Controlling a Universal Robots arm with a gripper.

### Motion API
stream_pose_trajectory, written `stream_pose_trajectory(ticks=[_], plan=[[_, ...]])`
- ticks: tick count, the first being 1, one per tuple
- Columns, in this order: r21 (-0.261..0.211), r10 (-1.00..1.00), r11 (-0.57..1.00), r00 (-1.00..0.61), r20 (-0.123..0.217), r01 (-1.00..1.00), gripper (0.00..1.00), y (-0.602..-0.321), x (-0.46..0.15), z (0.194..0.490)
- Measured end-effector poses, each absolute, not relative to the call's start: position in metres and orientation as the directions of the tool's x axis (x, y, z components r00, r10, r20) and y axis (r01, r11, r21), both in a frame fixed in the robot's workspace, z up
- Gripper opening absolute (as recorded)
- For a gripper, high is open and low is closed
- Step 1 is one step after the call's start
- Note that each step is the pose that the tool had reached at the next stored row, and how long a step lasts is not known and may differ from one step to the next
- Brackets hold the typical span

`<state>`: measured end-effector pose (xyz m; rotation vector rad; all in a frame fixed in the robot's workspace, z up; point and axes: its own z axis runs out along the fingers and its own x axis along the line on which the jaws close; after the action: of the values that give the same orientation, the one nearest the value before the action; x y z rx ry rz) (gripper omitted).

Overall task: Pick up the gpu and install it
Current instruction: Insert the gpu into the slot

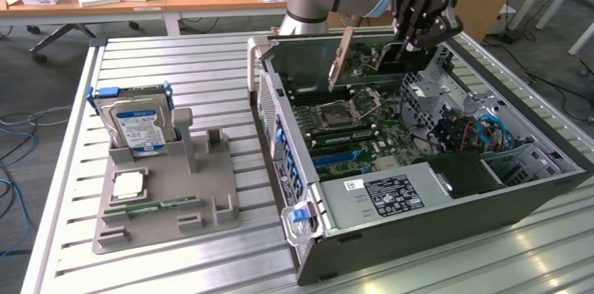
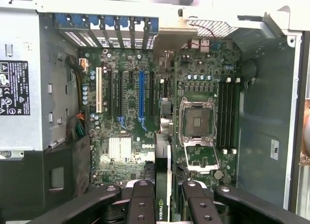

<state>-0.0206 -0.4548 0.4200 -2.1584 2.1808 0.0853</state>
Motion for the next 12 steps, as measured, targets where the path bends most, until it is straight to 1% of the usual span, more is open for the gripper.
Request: stream_pose_trajectory(ticks=[12], plan=[[-0.012, -0.996, 0.011, -0.01, -0.09, -1.0, 0.26, -0.455, -0.021, 0.398]])
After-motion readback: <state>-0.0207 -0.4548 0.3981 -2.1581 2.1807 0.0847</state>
